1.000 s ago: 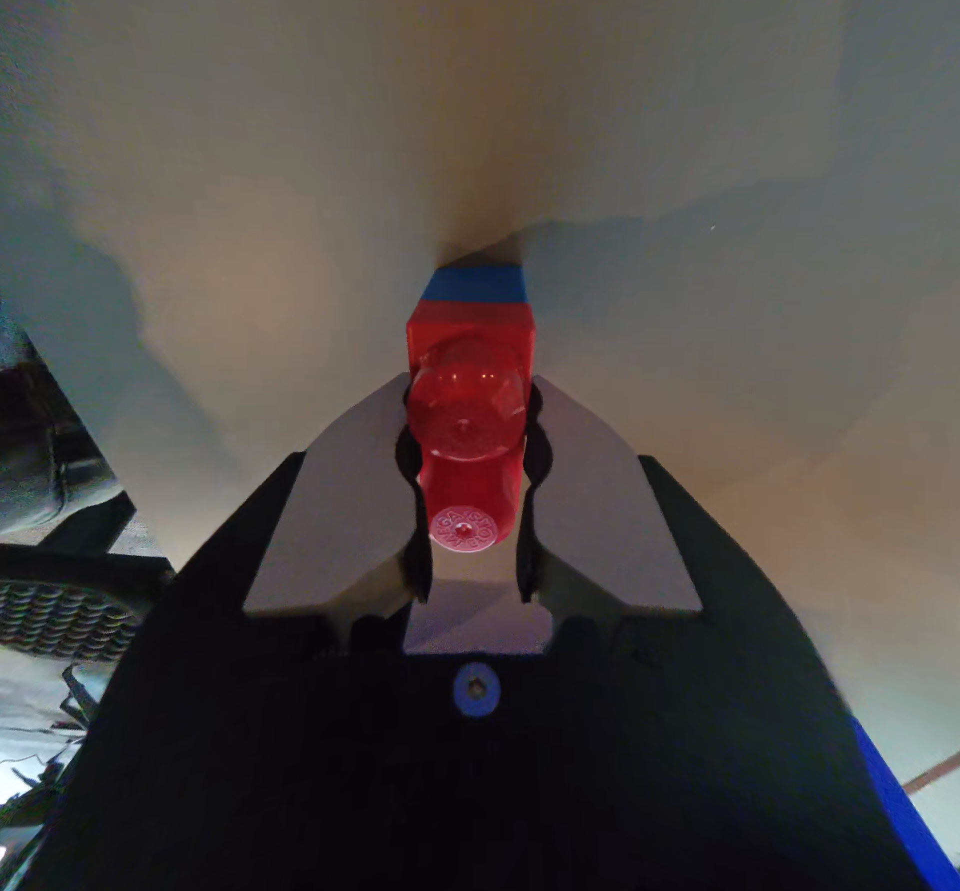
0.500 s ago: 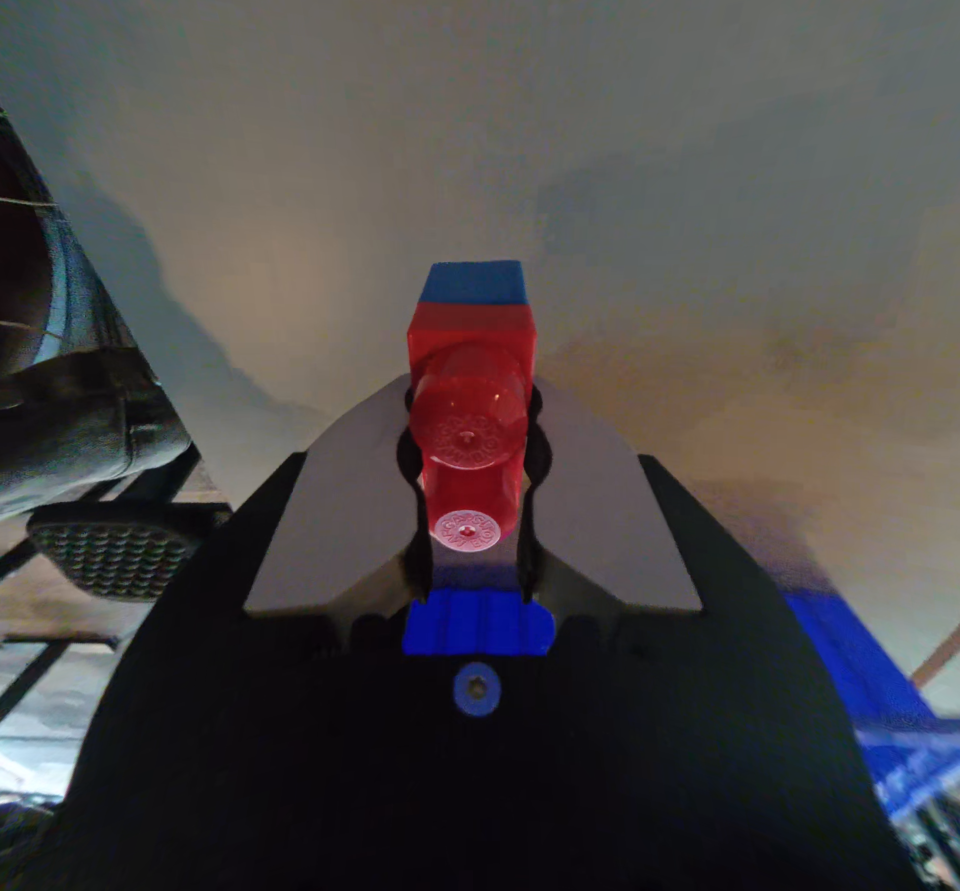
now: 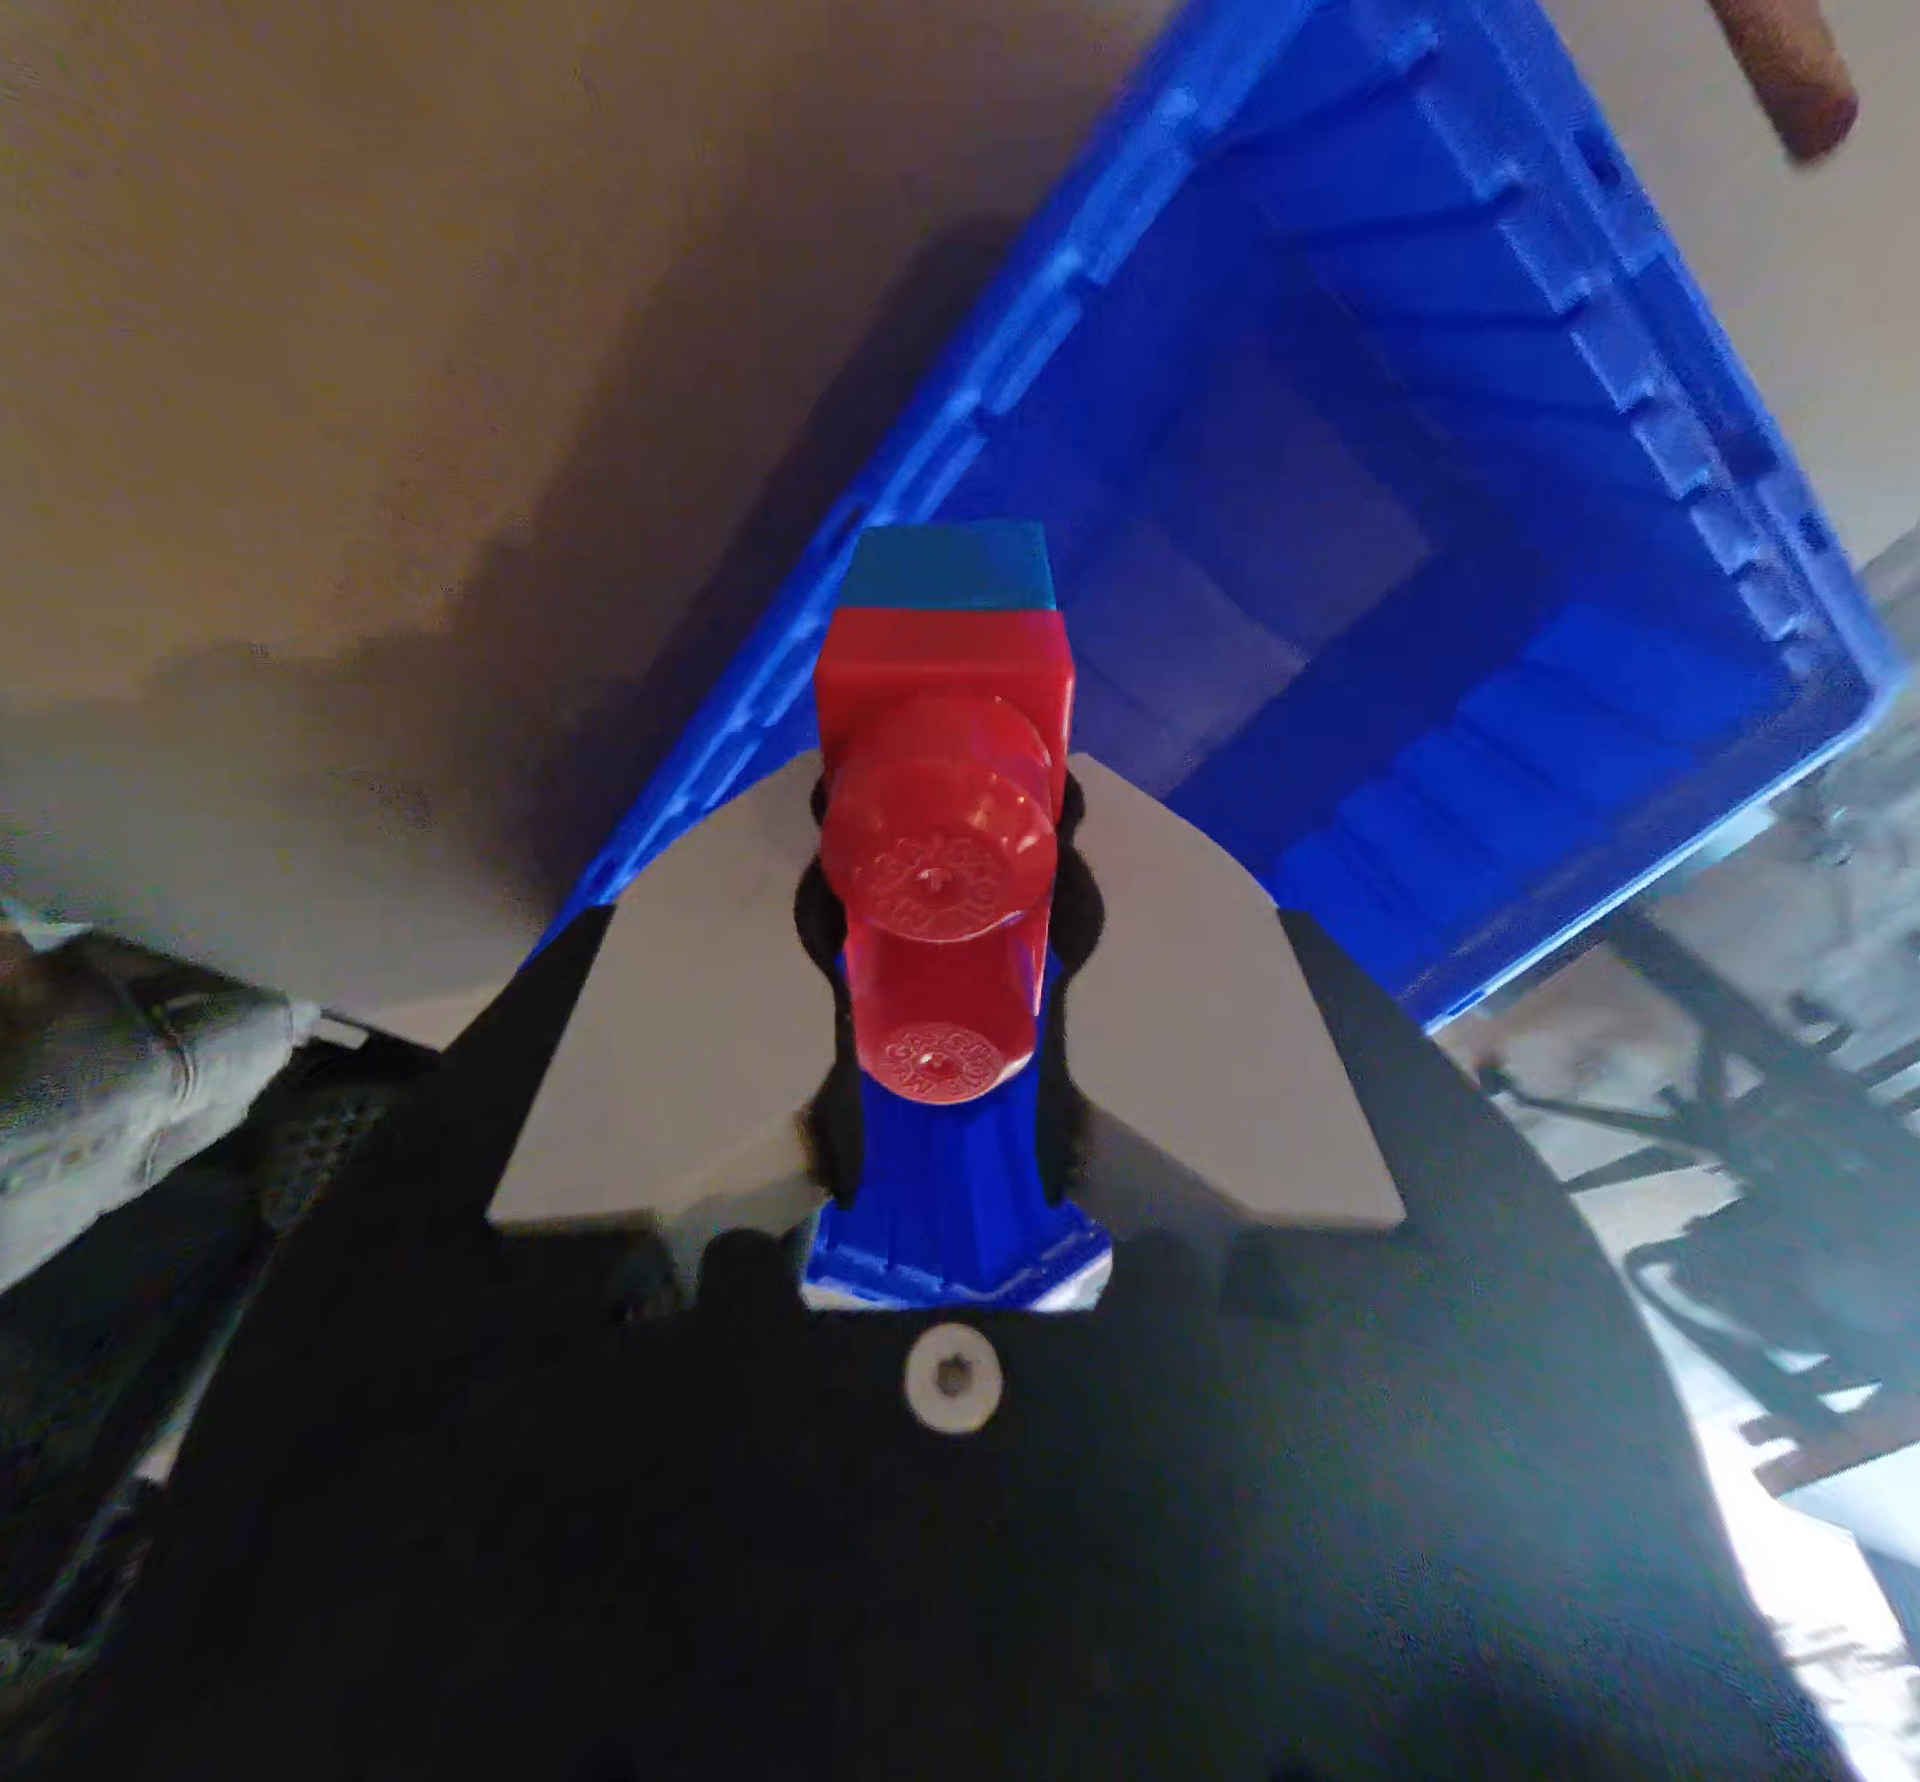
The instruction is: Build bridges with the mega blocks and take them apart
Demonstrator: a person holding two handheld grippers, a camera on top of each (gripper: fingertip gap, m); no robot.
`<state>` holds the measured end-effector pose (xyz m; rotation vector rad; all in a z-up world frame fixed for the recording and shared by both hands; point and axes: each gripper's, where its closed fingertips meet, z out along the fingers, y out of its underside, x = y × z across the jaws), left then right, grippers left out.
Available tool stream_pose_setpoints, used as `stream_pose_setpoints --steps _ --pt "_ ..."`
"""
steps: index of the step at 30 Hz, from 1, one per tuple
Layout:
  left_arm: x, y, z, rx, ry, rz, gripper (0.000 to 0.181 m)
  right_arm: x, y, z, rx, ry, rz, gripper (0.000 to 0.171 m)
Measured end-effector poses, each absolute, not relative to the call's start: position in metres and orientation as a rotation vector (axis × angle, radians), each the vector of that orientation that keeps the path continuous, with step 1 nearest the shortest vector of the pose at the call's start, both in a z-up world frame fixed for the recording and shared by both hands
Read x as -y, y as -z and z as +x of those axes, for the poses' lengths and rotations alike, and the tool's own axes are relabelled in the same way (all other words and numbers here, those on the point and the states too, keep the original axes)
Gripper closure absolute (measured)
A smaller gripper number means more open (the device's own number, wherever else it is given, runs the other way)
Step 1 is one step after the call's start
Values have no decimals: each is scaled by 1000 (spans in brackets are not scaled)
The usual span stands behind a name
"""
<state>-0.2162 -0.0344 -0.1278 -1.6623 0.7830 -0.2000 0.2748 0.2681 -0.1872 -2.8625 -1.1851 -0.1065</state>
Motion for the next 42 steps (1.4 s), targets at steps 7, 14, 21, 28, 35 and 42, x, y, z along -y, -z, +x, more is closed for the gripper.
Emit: stream_pose_setpoints --steps 7,14,21,28,35,42 --pt "29 132 -214 -785 205 -1678 137 -311 251 308 729 14 -3035 135" --pt "26 136 -219 -772 202 -1692 137 -341 296 312 403 -23 -3085 135" --pt "23 140 -227 -753 197 -1711 137 -347 319 319 327 25 -3121 135" --pt "21 144 -230 -746 216 -1715 137 -347 326 321 275 -17 -3112 135" --pt "22 145 -225 -769 206 -1719 137 -352 328 321 221 -27 -3074 124" --pt "22 144 -223 -768 212 -1717 137 -356 313 316 253 -44 -3023 107"
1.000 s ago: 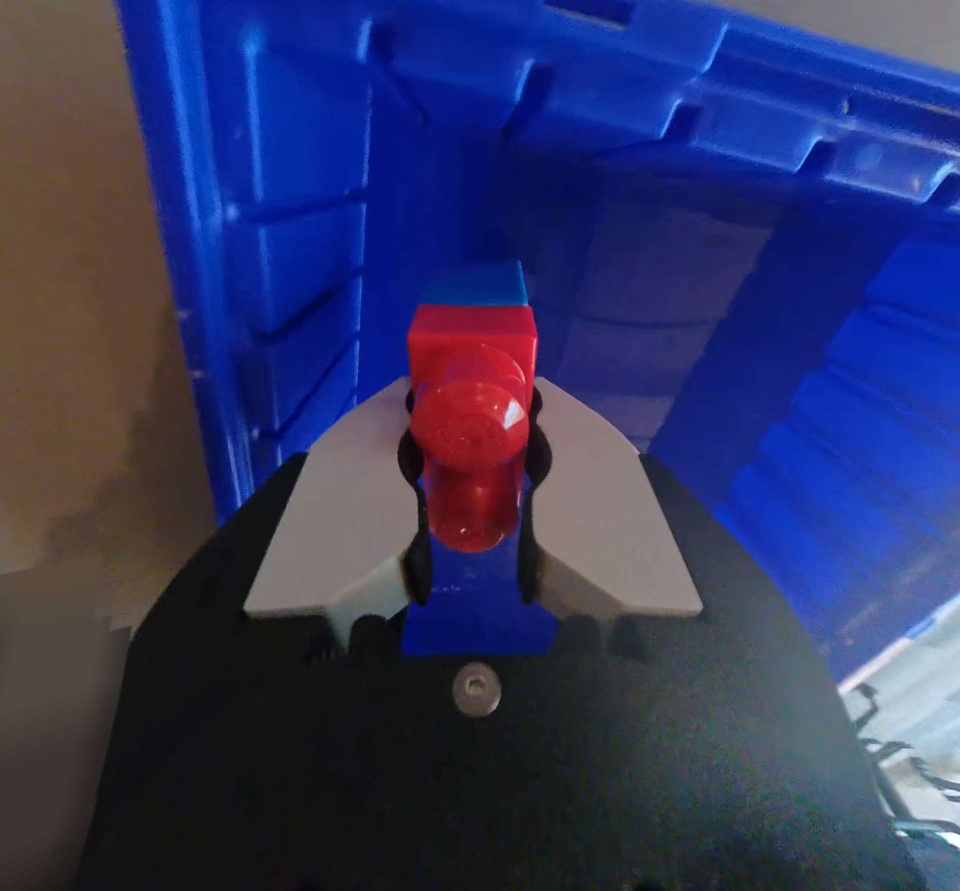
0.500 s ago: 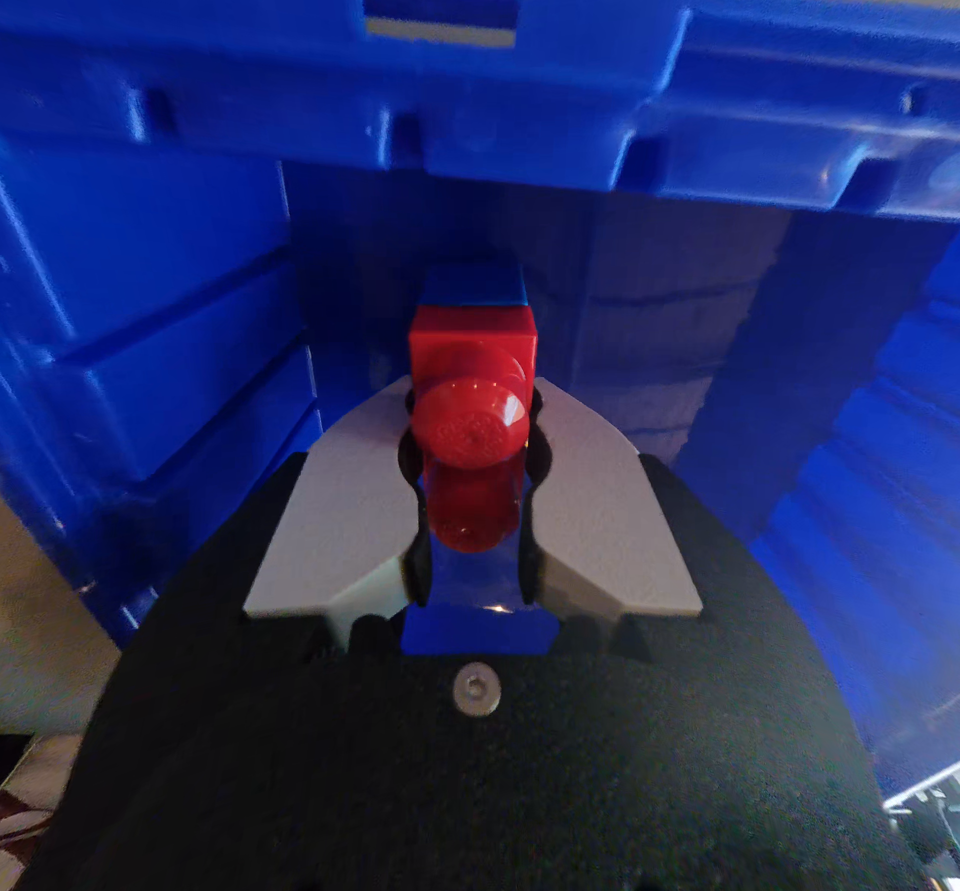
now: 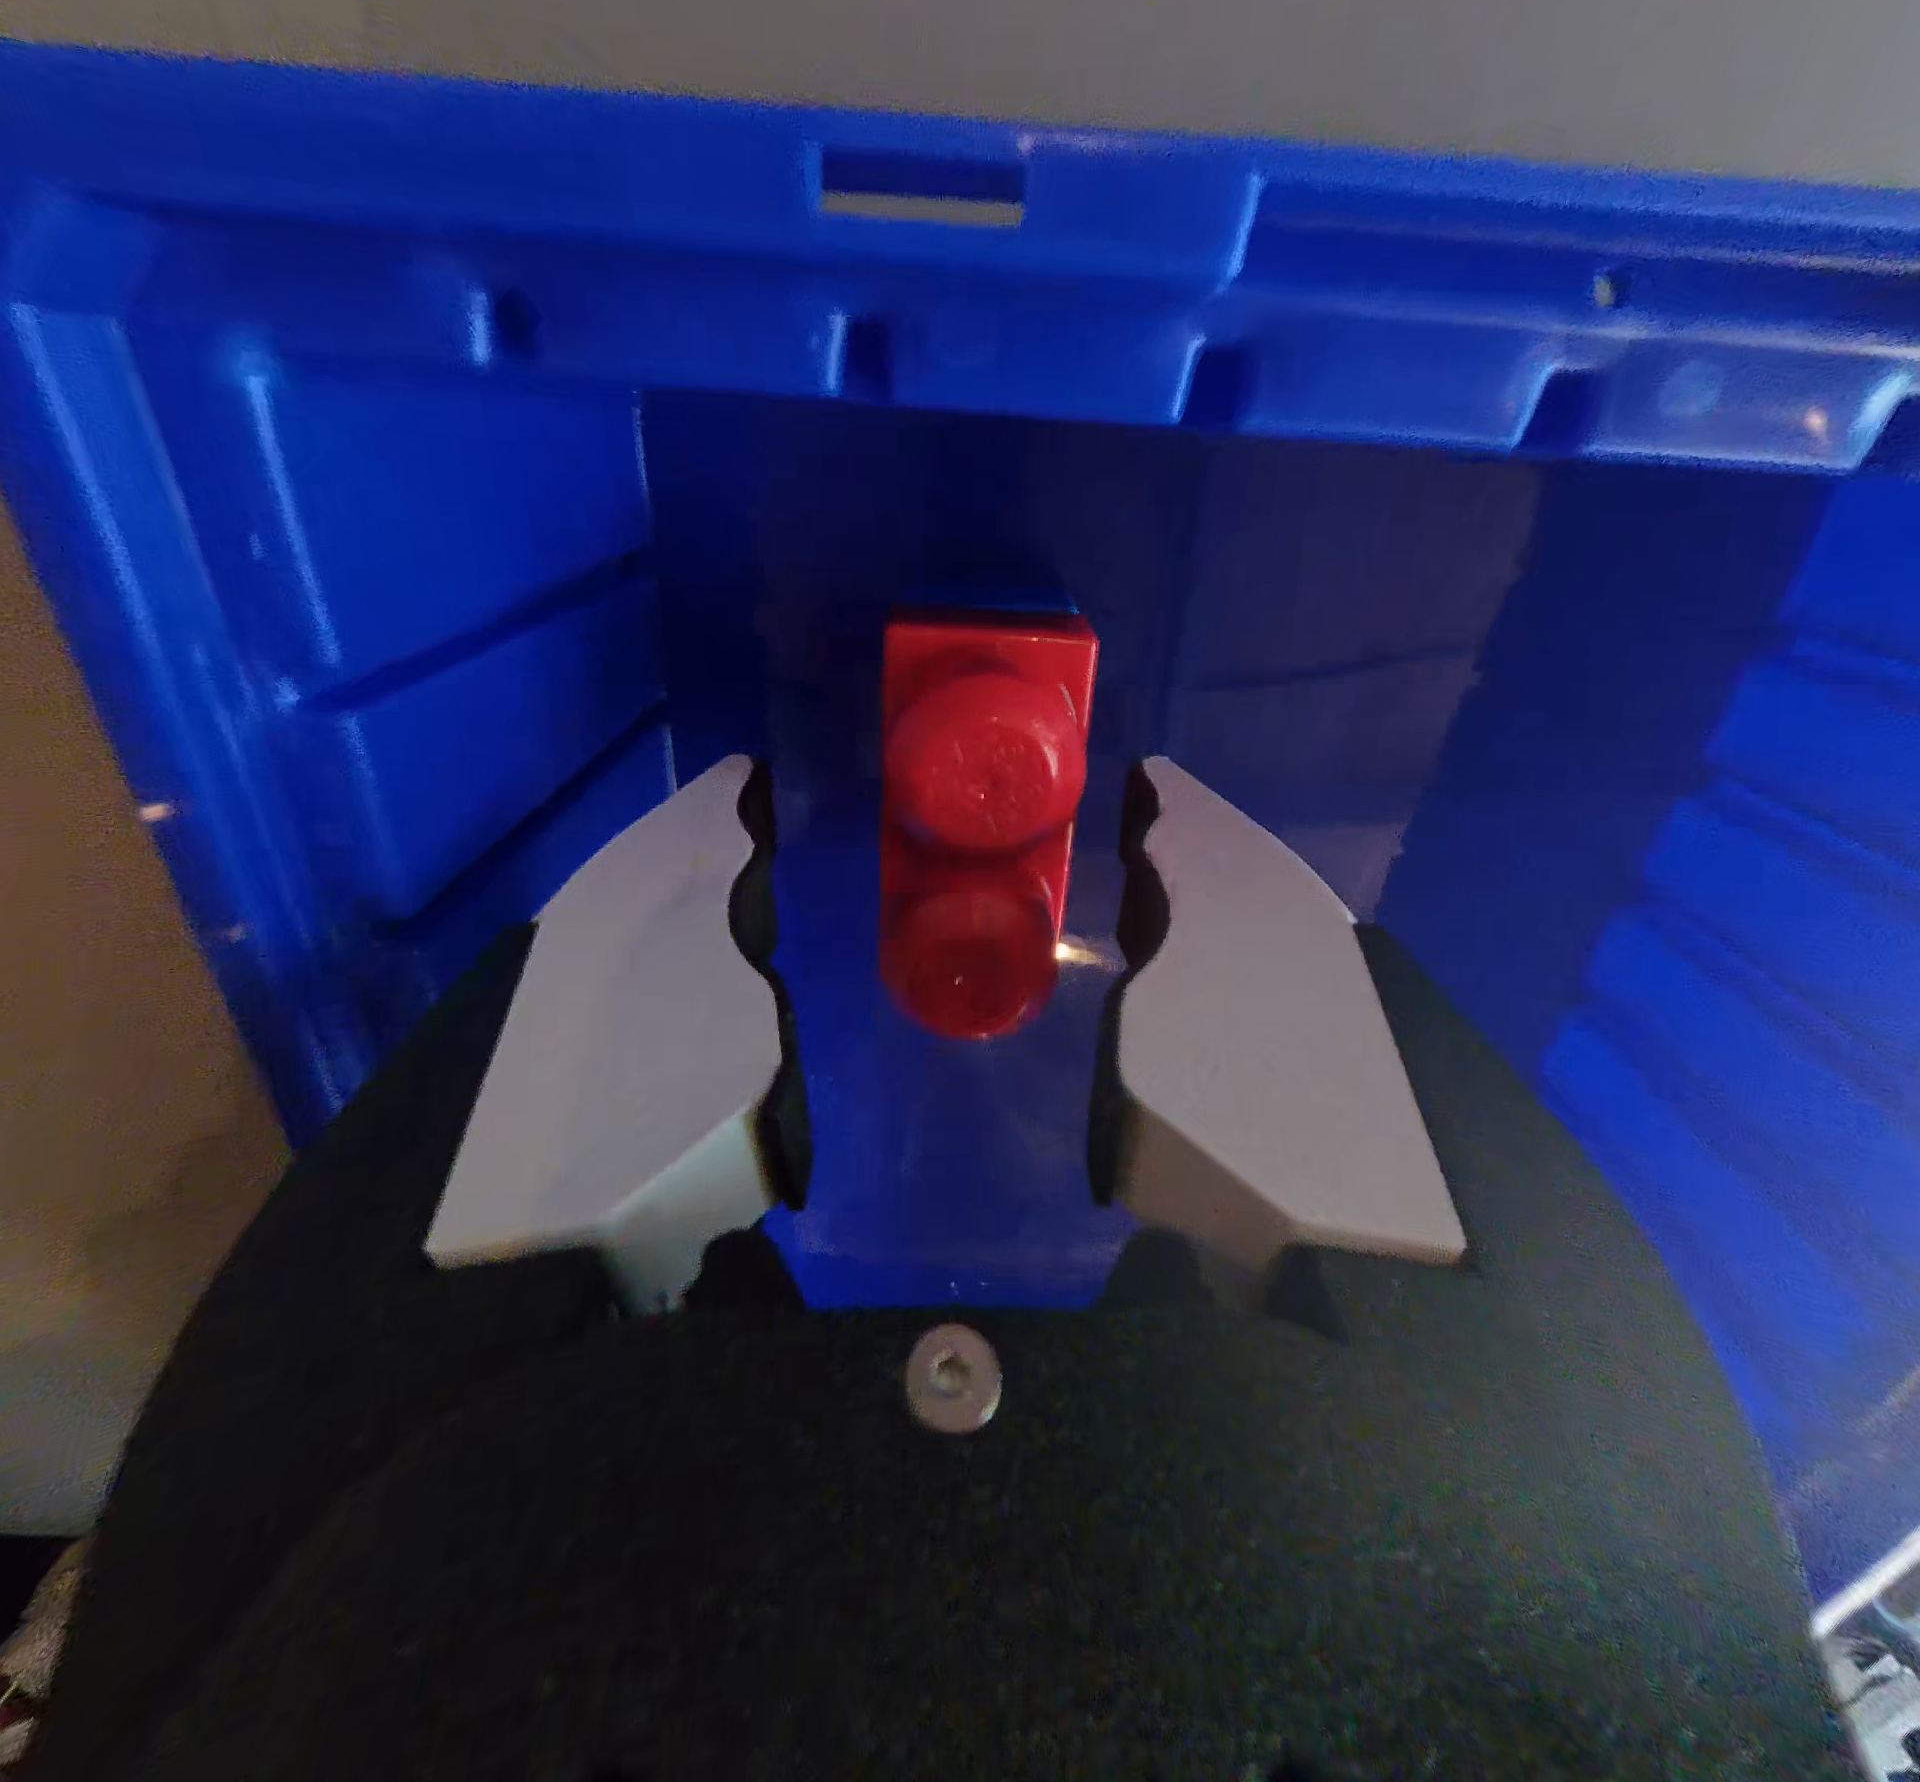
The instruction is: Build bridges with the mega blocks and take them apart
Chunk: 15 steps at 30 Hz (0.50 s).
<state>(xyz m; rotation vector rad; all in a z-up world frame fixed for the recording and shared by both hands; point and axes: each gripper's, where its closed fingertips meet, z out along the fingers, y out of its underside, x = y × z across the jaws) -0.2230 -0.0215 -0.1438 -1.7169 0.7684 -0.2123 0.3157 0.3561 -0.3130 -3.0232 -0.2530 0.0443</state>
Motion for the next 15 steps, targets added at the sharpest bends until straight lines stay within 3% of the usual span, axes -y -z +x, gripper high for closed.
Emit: stream_pose_setpoints --steps 15 --pt "25 143 -224 -754 236 -1720 137 -331 194 272 629 -15 -2650 106"
